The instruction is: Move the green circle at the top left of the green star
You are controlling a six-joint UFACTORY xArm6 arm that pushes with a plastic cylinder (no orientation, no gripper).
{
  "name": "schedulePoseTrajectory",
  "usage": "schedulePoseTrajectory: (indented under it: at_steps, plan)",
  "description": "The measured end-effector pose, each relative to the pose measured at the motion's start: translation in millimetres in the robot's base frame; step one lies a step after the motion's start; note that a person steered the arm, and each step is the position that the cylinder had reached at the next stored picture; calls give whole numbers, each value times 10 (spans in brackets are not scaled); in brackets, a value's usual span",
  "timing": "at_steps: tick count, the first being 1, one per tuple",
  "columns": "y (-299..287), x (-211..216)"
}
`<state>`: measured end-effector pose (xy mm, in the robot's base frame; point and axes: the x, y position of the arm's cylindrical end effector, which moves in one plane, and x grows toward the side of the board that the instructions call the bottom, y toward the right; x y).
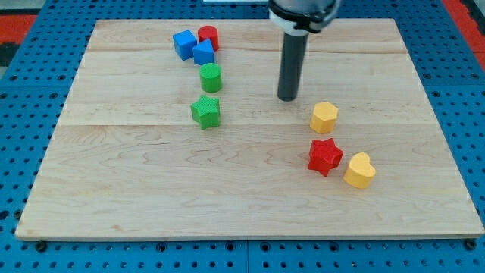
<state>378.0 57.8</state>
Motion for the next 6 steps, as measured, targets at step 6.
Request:
schedulePoseTrajectory:
  at_steps: [6]
  plan:
    - [-2096,-288]
